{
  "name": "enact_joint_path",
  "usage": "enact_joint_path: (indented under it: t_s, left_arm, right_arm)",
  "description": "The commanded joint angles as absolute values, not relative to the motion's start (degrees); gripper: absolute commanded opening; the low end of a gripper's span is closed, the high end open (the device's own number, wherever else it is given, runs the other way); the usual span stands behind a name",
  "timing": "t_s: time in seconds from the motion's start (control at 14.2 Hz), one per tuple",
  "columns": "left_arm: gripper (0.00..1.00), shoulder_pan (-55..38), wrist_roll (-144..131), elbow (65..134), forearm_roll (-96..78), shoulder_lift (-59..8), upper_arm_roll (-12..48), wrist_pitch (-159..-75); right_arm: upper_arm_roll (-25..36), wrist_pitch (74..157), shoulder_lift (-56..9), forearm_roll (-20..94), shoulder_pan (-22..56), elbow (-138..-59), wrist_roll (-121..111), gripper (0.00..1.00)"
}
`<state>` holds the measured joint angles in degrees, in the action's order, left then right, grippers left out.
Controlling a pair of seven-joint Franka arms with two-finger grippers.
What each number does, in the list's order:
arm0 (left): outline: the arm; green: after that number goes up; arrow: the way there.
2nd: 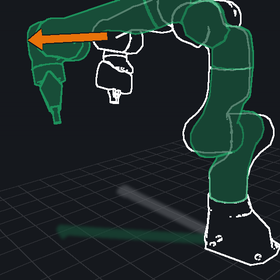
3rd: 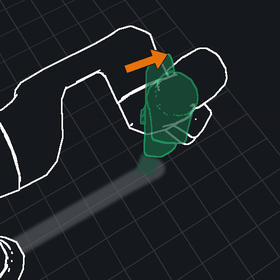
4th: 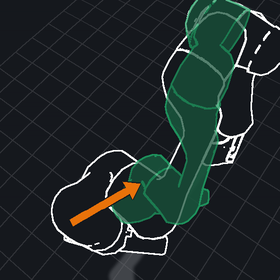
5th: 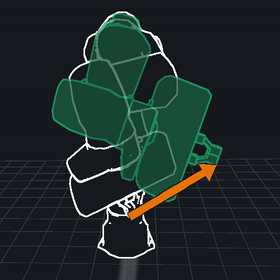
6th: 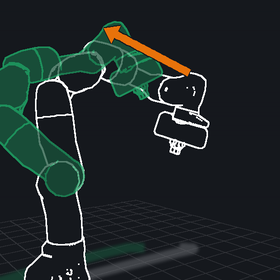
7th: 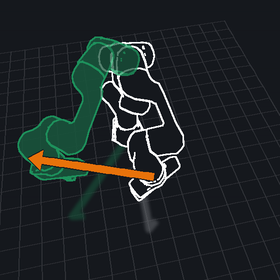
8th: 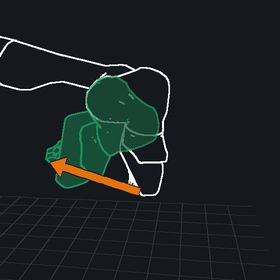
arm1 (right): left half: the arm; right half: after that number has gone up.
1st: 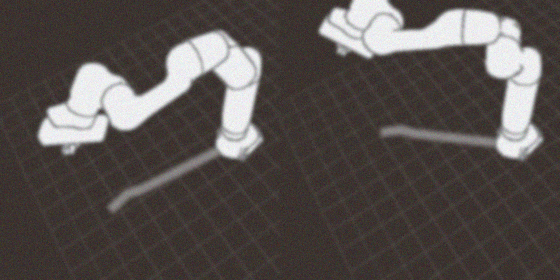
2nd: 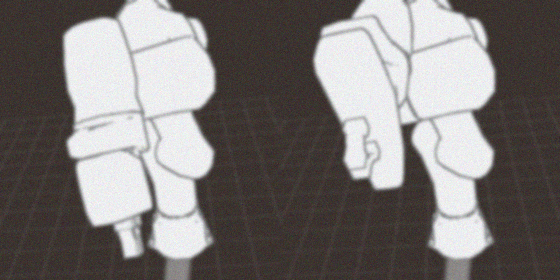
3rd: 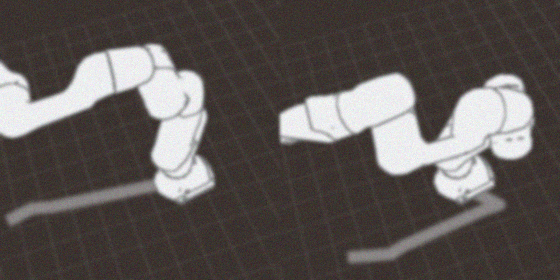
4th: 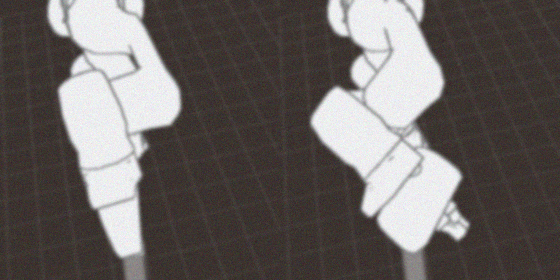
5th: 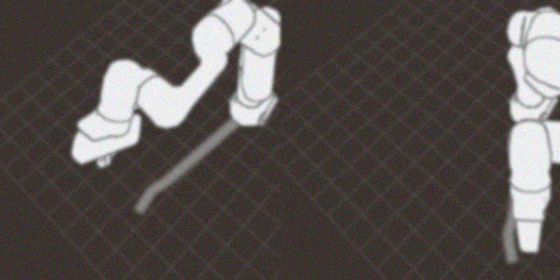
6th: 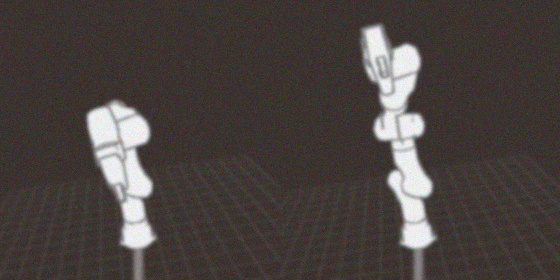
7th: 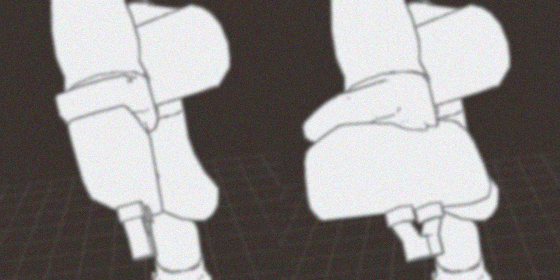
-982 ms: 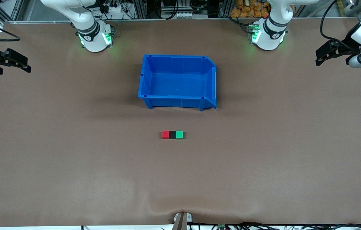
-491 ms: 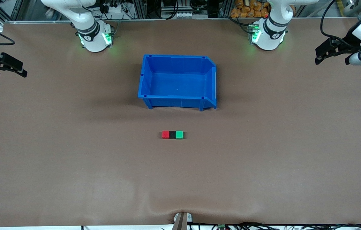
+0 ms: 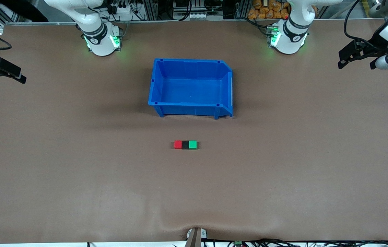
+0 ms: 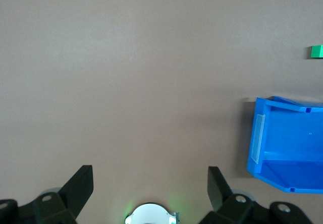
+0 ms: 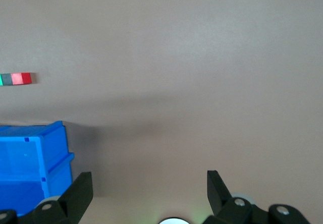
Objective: Attach green and red cubes to black cube
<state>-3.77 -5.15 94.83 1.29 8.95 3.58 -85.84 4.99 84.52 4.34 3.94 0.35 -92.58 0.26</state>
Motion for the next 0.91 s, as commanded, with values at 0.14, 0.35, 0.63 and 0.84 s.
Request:
enact_joint_path:
  t_s: [0.14, 0.35, 0.63, 0.84]
  left_arm:
    - [1.0, -3.69, -4.57, 92.72, 0.44, 8.44, 3.43, -84.73]
    - [1.0, -3.6, -4.57, 92.64, 0.35, 8.53, 3.43, -84.64]
    - [1.0, -3.78, -4.74, 92.64, 0.53, 8.44, 3.51, -84.73]
    - [1.0, -3.69, -4.83, 91.93, 1.05, 8.35, 3.69, -84.64]
  right_arm:
    - [4.13, 84.55, 5.45, 4.31, 0.17, -93.34, 3.25, 1.0]
    - [4.04, 84.55, 5.45, 4.22, 0.09, -93.16, 3.16, 1.0]
    - [4.04, 84.55, 5.45, 3.96, 0.09, -93.16, 3.08, 1.0]
    - [4.04, 84.55, 5.45, 3.78, 0.18, -93.16, 2.99, 1.0]
